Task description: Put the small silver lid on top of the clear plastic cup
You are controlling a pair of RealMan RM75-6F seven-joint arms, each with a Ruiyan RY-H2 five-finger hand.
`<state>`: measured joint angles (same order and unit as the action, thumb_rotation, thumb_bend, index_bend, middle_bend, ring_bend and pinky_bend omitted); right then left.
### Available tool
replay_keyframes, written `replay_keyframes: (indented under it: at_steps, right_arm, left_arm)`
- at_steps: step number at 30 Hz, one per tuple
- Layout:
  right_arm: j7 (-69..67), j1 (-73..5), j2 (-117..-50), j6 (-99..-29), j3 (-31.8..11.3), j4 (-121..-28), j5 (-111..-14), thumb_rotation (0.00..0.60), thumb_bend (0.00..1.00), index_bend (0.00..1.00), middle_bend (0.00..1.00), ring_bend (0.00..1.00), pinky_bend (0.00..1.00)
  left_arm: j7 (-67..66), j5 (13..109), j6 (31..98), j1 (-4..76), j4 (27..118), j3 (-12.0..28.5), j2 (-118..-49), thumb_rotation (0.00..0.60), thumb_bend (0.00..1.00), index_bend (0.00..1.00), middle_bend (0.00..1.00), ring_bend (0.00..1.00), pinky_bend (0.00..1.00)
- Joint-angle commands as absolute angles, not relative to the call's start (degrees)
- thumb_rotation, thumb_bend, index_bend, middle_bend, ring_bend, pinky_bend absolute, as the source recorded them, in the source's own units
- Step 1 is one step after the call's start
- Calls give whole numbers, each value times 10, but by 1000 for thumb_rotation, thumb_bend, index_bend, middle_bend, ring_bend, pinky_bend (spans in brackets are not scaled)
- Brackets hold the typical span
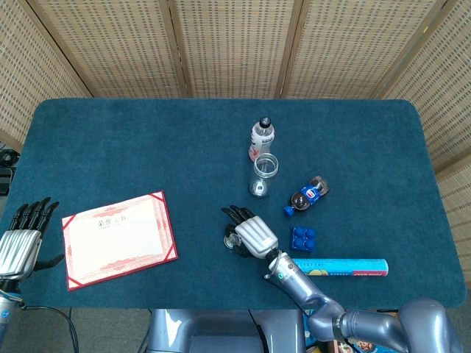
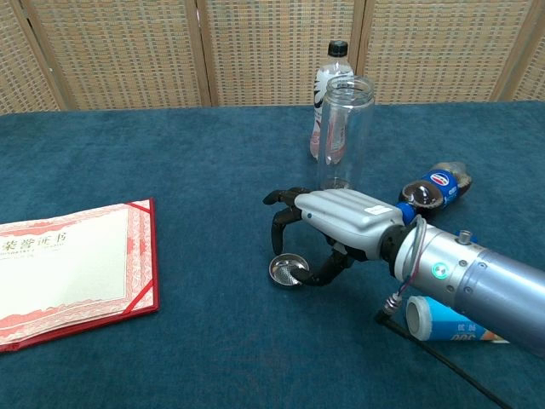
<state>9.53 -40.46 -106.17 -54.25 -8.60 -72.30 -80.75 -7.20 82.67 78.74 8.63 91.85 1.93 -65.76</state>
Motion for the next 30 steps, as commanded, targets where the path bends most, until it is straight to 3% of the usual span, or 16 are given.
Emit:
replay_keyframes:
  at_steps: [1,13,30]
  right_arm:
    - [86,-406,-1069,-543,-84,-711,-807,600,516,469,154,0,194]
    - [69,-414,-1086,-544,-84,-682,-807,600,517,473,168,0,199]
    - [69,-418,-1102,-551,-84,-660,-803,600,520,556,219,20,214]
  left_arm:
    - [-73,826,787,87,918,19,-658,600,127,0,0,0,0]
    - [-73,825,785,88,917,18,-659,600,127,0,0,0,0]
    - [-71,827,786,88,916,16,-660,600,127,0,0,0,0]
